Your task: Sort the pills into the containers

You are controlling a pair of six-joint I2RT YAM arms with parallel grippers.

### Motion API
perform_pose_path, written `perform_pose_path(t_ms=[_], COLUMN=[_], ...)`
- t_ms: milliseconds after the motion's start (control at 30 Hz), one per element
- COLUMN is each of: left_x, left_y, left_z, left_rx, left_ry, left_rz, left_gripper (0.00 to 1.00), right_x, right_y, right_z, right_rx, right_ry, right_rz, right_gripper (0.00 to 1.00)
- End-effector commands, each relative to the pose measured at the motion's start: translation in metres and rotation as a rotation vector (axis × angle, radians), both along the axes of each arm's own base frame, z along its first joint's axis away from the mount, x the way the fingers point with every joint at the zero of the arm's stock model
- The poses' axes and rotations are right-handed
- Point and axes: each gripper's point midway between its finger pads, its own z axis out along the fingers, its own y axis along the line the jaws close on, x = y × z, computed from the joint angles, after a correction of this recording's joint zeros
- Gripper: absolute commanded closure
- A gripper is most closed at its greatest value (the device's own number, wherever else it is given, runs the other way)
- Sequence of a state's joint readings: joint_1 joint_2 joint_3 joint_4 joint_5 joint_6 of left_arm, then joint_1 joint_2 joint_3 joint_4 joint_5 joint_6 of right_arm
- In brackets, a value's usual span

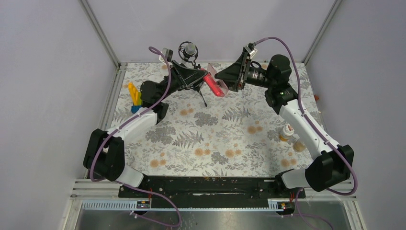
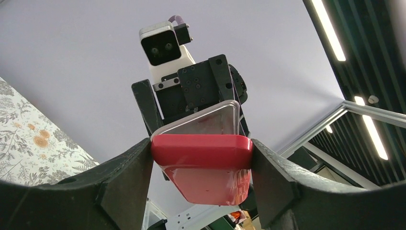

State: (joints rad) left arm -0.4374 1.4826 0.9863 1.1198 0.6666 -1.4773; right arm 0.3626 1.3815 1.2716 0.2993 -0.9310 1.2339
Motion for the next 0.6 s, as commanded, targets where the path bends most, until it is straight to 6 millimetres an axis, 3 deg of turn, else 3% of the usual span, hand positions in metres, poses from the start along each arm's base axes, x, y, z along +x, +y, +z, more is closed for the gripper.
perform_pose_path(t_ms=[0, 300, 567], left_x=[-0.018, 0.0, 0.01], left_y=[-0.002, -0.005, -0.011], left_z=[0.0, -0.001, -0.013], left_rx=[0.054, 0.12, 0.146], left_ry=[-0.099, 0.049, 0.158], left_rz=[-0.015, 0.027, 0.006], left_gripper=[1.0, 1.0, 1.0], right_x=[-0.004, 0.011, 0.025], right_y=[-0.01, -0.014, -0.022], right_z=[0.043, 0.001, -0.034], right_rx=[0.074, -0.098, -0.212], right_ry=[-0.064, -0.051, -0.028], right_rz=[-0.071, -0.161, -0.243], right_gripper=[1.0, 0.9, 0.92])
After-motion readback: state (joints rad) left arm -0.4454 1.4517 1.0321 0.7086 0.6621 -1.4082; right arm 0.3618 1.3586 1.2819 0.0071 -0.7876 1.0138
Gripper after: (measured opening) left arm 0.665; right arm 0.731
